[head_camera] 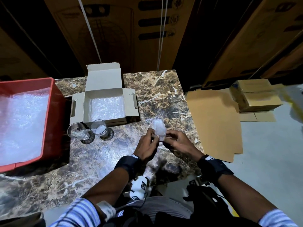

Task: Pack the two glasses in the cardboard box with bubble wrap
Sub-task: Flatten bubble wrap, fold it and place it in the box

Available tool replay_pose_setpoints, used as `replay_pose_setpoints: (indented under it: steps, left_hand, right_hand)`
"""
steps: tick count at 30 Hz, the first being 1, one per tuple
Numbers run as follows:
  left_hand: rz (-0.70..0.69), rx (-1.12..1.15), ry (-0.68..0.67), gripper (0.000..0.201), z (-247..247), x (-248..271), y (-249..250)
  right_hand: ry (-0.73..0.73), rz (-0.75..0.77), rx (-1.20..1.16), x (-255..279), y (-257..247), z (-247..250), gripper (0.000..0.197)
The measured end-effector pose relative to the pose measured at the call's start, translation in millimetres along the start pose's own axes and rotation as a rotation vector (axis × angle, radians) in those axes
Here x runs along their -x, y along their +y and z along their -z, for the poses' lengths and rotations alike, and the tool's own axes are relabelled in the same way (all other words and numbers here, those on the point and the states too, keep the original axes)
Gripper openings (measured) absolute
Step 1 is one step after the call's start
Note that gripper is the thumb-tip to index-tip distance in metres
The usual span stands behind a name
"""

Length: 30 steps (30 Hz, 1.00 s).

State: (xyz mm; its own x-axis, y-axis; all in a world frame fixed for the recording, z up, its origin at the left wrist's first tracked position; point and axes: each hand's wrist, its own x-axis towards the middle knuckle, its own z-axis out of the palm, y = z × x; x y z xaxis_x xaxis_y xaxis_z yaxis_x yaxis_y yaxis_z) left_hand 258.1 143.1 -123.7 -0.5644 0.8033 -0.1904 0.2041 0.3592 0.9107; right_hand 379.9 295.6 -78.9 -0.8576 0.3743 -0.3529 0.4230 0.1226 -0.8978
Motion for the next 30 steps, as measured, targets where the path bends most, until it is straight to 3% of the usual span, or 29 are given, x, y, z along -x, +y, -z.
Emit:
replay_pose_setpoints:
  steps: [3,9,14,20,25,30]
  left_hand:
    - [0.014,-0.011,0.011,0.019,0.9,-1.9,2.9]
    - [-0.049,-0.051,0.026,0.034,-1.7,-3.7,7.6]
    - [-0.131,-0.152,0.062,0.025,3.2,-5.5,8.8]
    - [-0.150,-0.171,-0.004,0.024,7.4,-12.4,0.8]
    - [-0.139,-0.512,-0.084,0.051,11.7,-27.7,-2.1]
    - [-0.041,-0.866,-0.164,0.061,19.8,-35.5,3.5]
  right_hand:
    - [0.066,0.011,0.017,-9.5,0.6,-4.6,0.015]
    - [0.122,-0.026,0.070,-23.2,12.0,-10.9,0.037]
    - [0.154,-0.005,0.176,-29.2,19.3,-11.8,0.047]
    - [0.219,-0.076,0.328,-43.3,21.7,-13.4,0.048]
    - [0.276,-0.111,0.412,-50.4,21.4,-18.4,0.032]
    - [0.314,-0.061,0.481,-50.5,21.4,-20.1,0.027]
